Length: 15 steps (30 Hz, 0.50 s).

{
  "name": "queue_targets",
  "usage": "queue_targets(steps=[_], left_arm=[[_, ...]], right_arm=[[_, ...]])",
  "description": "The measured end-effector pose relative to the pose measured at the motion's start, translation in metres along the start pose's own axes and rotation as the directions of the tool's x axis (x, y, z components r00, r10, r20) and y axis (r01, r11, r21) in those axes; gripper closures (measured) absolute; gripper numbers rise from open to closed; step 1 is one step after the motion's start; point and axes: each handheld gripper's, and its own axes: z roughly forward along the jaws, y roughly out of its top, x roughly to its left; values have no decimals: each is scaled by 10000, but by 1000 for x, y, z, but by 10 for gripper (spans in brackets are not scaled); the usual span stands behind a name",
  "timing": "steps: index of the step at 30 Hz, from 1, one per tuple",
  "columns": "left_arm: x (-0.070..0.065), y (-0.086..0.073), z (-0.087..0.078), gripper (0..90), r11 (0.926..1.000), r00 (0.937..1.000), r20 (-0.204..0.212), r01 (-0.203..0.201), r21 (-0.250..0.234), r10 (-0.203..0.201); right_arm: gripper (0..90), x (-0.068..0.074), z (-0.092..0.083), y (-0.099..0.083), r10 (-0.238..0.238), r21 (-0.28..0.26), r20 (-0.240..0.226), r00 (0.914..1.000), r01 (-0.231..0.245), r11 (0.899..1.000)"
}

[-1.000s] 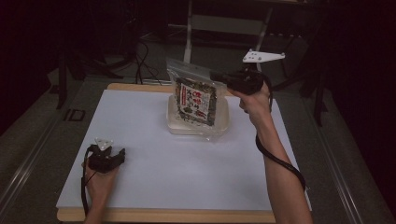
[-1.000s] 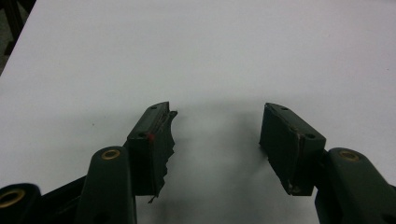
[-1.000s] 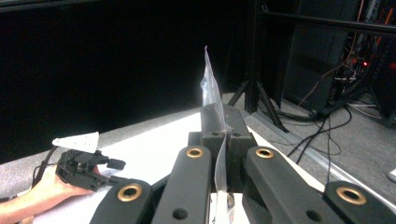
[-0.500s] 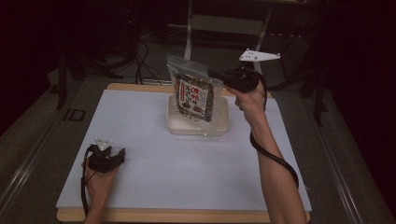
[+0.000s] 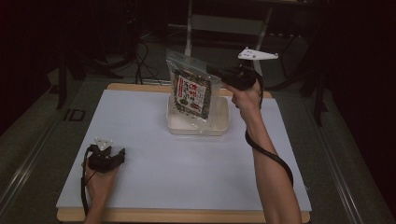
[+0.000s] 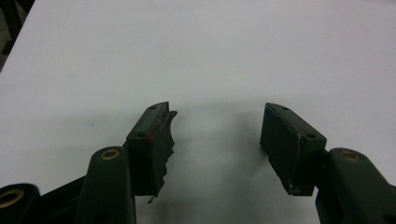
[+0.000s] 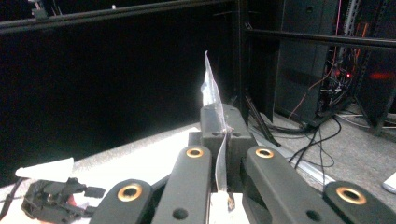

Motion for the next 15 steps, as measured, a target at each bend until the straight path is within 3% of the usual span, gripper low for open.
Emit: queue_targets(steps=[15], left_arm=[[0,0,0,431,10000,10000,7,25,28,-25]], right_arm=[[900,-2,13,-9,21,13,-52,10000,-21,10000]])
